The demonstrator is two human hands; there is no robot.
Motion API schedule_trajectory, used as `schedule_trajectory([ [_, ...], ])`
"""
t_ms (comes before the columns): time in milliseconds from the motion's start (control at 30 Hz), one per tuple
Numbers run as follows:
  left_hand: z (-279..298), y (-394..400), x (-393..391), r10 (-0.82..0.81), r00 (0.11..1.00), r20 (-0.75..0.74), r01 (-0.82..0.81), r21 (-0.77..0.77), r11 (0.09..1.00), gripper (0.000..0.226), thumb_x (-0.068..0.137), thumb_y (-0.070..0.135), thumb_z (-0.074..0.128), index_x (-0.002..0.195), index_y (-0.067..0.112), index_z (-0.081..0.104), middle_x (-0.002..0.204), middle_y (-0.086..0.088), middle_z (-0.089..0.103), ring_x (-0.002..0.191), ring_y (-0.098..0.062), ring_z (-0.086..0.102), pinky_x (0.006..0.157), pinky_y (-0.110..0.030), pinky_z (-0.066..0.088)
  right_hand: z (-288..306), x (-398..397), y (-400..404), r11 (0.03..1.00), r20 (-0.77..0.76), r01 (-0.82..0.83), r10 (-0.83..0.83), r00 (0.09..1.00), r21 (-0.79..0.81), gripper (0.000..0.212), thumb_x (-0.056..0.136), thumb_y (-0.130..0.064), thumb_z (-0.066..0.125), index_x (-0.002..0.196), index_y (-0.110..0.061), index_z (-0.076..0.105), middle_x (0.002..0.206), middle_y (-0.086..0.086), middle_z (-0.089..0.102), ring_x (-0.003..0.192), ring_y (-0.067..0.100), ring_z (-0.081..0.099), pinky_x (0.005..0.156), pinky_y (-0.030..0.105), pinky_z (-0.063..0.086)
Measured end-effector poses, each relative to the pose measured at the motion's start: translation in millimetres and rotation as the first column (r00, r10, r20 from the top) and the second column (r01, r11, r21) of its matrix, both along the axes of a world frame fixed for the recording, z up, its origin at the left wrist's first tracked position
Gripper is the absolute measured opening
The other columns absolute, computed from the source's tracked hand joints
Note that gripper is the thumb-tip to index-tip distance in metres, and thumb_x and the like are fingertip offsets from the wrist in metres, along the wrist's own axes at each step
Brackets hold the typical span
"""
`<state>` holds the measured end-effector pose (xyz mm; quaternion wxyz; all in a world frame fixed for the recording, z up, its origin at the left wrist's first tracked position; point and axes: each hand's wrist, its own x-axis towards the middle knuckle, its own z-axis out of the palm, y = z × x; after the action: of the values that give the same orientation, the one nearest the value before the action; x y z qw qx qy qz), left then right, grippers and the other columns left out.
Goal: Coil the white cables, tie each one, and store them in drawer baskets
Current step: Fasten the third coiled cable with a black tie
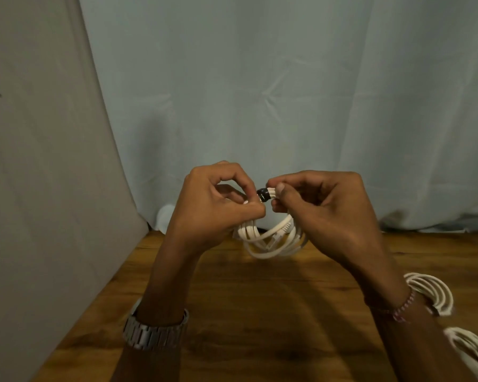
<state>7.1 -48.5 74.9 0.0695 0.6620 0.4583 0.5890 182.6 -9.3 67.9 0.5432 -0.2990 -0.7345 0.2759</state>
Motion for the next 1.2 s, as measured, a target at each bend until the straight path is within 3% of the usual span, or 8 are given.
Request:
schedule_trajectory([
  [167, 0, -1, 0, -0.054, 0.996, 0.066, 0.055, -0.019, 0.998, 0.012, 0.061, 0.007, 0.074, 0.072, 0.006, 0.069, 0.068, -0.016, 0.067, 0.064, -0.042, 0.064, 0.063, -0.055, 0.055, -1, -1, -2, 1.0, -0.031, -0.003, 0.003, 1.0, 0.008, 0.014, 0.094, -0.015, 0.069, 0.103, -0.018, 0.08, 0.081, -0.006, 0.078, 0.078, 0.007, 0.075, 0.076, 0.036, 0.064],
  [333, 0, -2, -1, -0.114, 0.974, 0.198, 0.126, -0.05, 0.991, 0.013, 0.061, 0.005, 0.077, 0.069, 0.01, 0.068, 0.074, -0.017, 0.068, 0.068, -0.048, 0.063, 0.067, -0.056, 0.057, -2, -4, -3, 1.0, -0.051, -0.003, 0.004, 0.999, 0.021, 0.015, 0.094, -0.015, 0.069, 0.104, -0.017, 0.079, 0.082, -0.007, 0.078, 0.079, 0.006, 0.075, 0.076, 0.033, 0.064],
  [533, 0, 0, -1, -0.159, 0.937, 0.311, 0.199, -0.103, 0.975, 0.023, 0.072, -0.02, 0.071, 0.065, 0.002, 0.064, 0.074, -0.006, 0.067, 0.066, -0.022, 0.062, 0.066, -0.032, 0.054, -1, -4, -6, 1.0, -0.075, -0.017, 0.018, 0.997, 0.023, 0.014, 0.093, -0.014, 0.07, 0.104, -0.016, 0.079, 0.084, -0.006, 0.078, 0.079, 0.006, 0.075, 0.076, 0.031, 0.063],
  [700, -1, 2, -3, -0.142, 0.911, 0.388, 0.213, -0.146, 0.966, 0.018, 0.061, -0.001, 0.071, 0.053, 0.014, 0.065, 0.075, -0.005, 0.065, 0.068, -0.024, 0.06, 0.065, -0.029, 0.053, -1, -7, -9, 0.999, -0.077, -0.019, 0.021, 0.997, 0.029, 0.014, 0.093, -0.015, 0.069, 0.102, -0.018, 0.08, 0.084, -0.008, 0.078, 0.081, 0.006, 0.075, 0.076, 0.033, 0.064],
  [800, -2, 2, -4, -0.131, 0.9, 0.416, 0.21, -0.149, 0.966, 0.02, 0.061, 0.0, 0.073, 0.052, 0.016, 0.066, 0.076, -0.005, 0.066, 0.069, -0.022, 0.062, 0.067, -0.031, 0.054, -1, -7, -10, 0.999, -0.085, -0.026, 0.029, 0.996, 0.029, 0.015, 0.093, -0.014, 0.069, 0.104, -0.016, 0.079, 0.087, -0.007, 0.078, 0.082, 0.005, 0.075, 0.077, 0.032, 0.063],
  [933, 0, -2, -3, -0.123, 0.926, 0.356, 0.163, -0.083, 0.983, 0.024, 0.072, -0.014, 0.075, 0.069, 0.007, 0.066, 0.077, -0.007, 0.07, 0.066, -0.023, 0.067, 0.064, -0.031, 0.055, 1, -5, -11, 0.999, -0.104, -0.042, 0.044, 0.994, 0.021, 0.015, 0.094, -0.013, 0.069, 0.103, -0.016, 0.079, 0.088, -0.006, 0.079, 0.082, 0.005, 0.076, 0.077, 0.031, 0.063],
  [1033, 4, -10, -3, -0.143, 0.958, 0.248, 0.15, -0.011, 0.989, 0.027, 0.075, -0.011, 0.079, 0.092, 0.007, 0.069, 0.085, -0.009, 0.072, 0.065, -0.027, 0.072, 0.064, -0.031, 0.058, 4, 0, -11, 0.996, -0.139, -0.082, 0.077, 0.987, -0.032, 0.014, 0.094, -0.01, 0.068, 0.101, -0.014, 0.079, 0.087, -0.003, 0.079, 0.081, 0.008, 0.076, 0.079, 0.03, 0.063],
  [1200, 10, -21, -5, -0.019, 0.992, -0.125, 0.027, 0.06, 0.998, 0.022, 0.078, 0.001, 0.082, 0.099, 0.008, 0.079, 0.089, -0.002, 0.076, 0.074, -0.017, 0.075, 0.066, -0.027, 0.059, 7, 4, -9, 0.984, -0.15, -0.129, 0.109, 0.983, -0.127, 0.013, 0.094, -0.008, 0.068, 0.101, -0.011, 0.079, 0.085, 0.0, 0.079, 0.081, 0.011, 0.077, 0.079, 0.032, 0.063],
])
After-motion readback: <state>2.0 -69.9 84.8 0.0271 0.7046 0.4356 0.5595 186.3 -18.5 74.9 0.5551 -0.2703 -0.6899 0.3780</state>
